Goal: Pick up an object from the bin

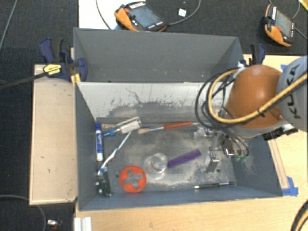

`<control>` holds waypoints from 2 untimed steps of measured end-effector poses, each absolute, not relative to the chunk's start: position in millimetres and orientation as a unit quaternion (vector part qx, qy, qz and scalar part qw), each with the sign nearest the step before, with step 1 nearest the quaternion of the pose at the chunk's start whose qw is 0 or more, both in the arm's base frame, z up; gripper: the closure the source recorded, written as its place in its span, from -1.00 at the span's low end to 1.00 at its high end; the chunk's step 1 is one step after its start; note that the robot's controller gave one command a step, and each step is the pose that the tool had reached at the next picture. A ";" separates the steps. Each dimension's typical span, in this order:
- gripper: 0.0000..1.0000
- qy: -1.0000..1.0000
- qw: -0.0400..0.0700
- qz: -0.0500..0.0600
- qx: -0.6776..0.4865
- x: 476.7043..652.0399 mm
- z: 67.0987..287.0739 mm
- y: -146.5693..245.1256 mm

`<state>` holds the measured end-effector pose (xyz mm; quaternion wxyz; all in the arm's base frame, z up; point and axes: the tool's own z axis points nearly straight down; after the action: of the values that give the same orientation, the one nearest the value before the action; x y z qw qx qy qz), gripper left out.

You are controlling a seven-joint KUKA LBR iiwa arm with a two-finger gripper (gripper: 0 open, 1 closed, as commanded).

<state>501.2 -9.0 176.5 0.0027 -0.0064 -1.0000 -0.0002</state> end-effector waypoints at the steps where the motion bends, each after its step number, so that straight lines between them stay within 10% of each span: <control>1: -1.00 -1.000 -0.001 0.000 -0.006 502.8 180.8 -9.0; 2: -1.00 -1.000 0.001 0.000 0.030 528.3 68.8 1.9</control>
Offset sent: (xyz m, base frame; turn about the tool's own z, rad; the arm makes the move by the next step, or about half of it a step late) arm 0.0272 0.0109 -0.1065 -0.0790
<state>528.3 1.9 68.8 0.0005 0.0304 -0.9995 -0.0003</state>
